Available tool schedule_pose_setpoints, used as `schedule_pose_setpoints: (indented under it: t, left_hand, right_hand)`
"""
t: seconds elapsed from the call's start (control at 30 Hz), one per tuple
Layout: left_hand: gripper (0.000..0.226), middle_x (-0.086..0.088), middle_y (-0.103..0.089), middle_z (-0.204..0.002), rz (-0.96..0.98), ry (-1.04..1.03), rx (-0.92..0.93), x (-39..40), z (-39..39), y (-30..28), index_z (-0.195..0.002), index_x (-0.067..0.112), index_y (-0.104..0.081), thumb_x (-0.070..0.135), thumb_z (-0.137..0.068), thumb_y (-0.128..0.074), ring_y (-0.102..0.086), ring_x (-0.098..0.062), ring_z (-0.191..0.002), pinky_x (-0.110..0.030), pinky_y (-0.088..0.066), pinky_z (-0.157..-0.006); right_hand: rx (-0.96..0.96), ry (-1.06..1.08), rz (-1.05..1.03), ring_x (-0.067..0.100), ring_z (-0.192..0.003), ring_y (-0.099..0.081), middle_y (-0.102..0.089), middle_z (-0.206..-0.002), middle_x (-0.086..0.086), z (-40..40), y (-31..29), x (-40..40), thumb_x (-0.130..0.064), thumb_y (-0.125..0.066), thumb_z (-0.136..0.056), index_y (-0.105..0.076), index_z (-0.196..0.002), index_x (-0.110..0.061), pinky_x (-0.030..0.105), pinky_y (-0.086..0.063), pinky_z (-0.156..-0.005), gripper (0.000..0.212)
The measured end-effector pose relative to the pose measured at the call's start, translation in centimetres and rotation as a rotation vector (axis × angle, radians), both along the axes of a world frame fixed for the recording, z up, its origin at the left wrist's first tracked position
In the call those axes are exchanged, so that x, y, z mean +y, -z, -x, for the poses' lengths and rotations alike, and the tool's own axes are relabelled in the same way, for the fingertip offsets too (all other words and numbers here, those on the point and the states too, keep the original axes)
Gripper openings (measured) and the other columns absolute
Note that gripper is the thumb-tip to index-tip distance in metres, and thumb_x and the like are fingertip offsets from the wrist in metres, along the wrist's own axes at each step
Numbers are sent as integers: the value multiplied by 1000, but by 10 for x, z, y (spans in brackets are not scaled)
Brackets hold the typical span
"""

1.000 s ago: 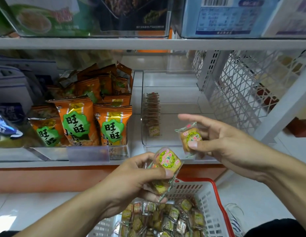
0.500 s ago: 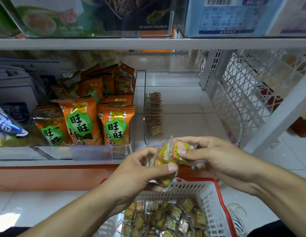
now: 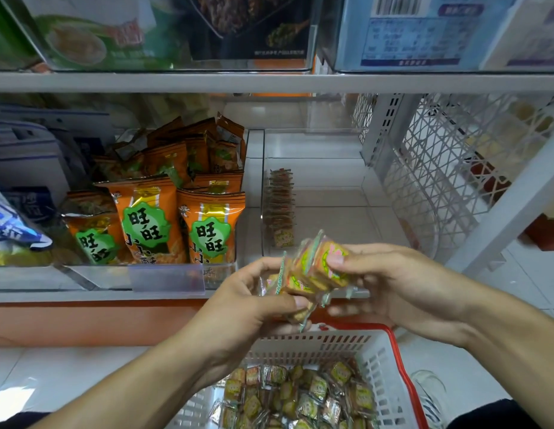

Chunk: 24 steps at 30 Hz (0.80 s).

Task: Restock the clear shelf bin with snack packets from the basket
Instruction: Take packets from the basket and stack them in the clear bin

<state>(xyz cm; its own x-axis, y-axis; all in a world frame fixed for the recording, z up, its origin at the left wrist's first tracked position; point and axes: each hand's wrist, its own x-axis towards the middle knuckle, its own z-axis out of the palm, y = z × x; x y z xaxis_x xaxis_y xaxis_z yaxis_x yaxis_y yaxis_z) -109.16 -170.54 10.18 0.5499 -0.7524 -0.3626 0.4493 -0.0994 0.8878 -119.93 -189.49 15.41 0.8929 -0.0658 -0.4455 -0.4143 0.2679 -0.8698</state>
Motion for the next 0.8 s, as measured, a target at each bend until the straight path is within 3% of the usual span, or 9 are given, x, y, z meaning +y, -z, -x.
schedule_pose_setpoints:
  t: [0.17, 0.23, 0.3, 0.37, 0.43, 0.47, 0.57, 0.7, 0.8]
  left_hand:
    - [40, -7, -78, -107, -31, 20, -97, 0, 2, 1, -106, 33, -78, 0, -84, -77, -70, -25, -79, -27, -60, -63]
    - [39, -10, -78, -107, -45, -5, -93, 0, 2, 2, -106, 33, -77, 1, -84, -78, -72, -30, -79, -30, -62, -64]
    - [42, -15, -77, -106, -53, -63, -76, 0, 1, 2, -105, 33, -77, -2, -82, -78, -73, -35, -77, -37, -65, -67]
    - [47, -18, -72, -111, -60, -132, -107, 0, 1, 1, -107, 35, -75, -4, -81, -79, -74, -38, -77, -36, -62, -63]
    - [59, -13, -67, -116, -37, -188, -136, -2, 2, -1, -116, 37, -66, -6, -78, -80, -76, -35, -80, -35, -61, -63]
    - [68, -7, -68, -114, -34, -199, -170, -4, 3, -2, -123, 39, -59, -4, -76, -81, -76, -29, -81, -35, -62, -65]
    - [101, 17, -73, -96, -96, -174, -299, -8, 5, -5, -139, 57, -32, 16, -63, -83, -76, -17, -84, -40, -64, -77]
    - [114, -5, -69, -110, -62, -147, -151, -17, 8, -7, -152, 51, -25, 5, -63, -81, -77, -20, -75, -36, -63, -65]
    - [114, -10, -69, -109, -57, -160, -103, -24, 10, -5, -150, 52, -25, 5, -60, -78, -74, -25, -75, -52, -64, -73]
  right_hand:
    - [15, 24, -11, 22, -96, -67, -74, -114, 14, -1, 9, 9, -20, -77, -74, -70, -118, -17, 42, -53, -90, 45]
    - [-15, 81, 2, 25, -95, -69, -75, -112, 15, -4, 10, 7, -14, -81, -70, -68, -118, -16, 44, -51, -90, 50]
    - [-82, 177, 20, 27, -92, -72, -73, -113, 16, -12, 8, 1, -5, -81, -70, -65, -119, -12, 46, -59, -86, 52]
    - [-143, 260, 335, 20, -83, -74, -69, -112, 8, -26, 9, -10, 0, -84, -72, -64, -115, -16, 39, -63, -74, 50]
    - [-148, 203, 874, 7, -78, -69, -66, -103, -6, -45, 13, -24, -9, -85, -70, -63, -109, -24, 16, -57, -67, 48]
    - [-121, 136, 1042, 3, -79, -65, -66, -99, -10, -56, 17, -29, -14, -85, -67, -62, -106, -27, 8, -50, -64, 47]
    - [2, -74, 1140, 11, -85, -63, -67, -91, -10, -86, 35, -35, -21, -85, -67, -64, -92, -31, 21, -51, -71, 34]
    - [61, -219, 1242, 16, -95, -67, -72, -103, -4, -116, 58, -26, -27, -83, -73, -69, -107, -23, 24, -54, -76, 37]
    - [49, -237, 1325, 20, -102, -66, -69, -112, 0, -128, 65, -18, -21, -80, -77, -64, -117, -21, 19, -44, -73, 43]
